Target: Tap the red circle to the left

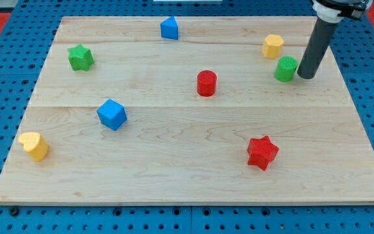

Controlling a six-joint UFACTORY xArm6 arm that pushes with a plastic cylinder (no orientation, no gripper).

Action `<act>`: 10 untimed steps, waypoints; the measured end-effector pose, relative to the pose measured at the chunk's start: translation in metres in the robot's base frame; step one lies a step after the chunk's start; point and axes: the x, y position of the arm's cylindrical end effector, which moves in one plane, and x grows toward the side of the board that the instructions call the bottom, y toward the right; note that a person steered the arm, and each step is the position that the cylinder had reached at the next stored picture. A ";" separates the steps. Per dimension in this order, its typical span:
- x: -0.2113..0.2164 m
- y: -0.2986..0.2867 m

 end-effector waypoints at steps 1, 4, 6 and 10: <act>0.000 -0.019; 0.076 -0.078; 0.070 -0.219; 0.036 -0.210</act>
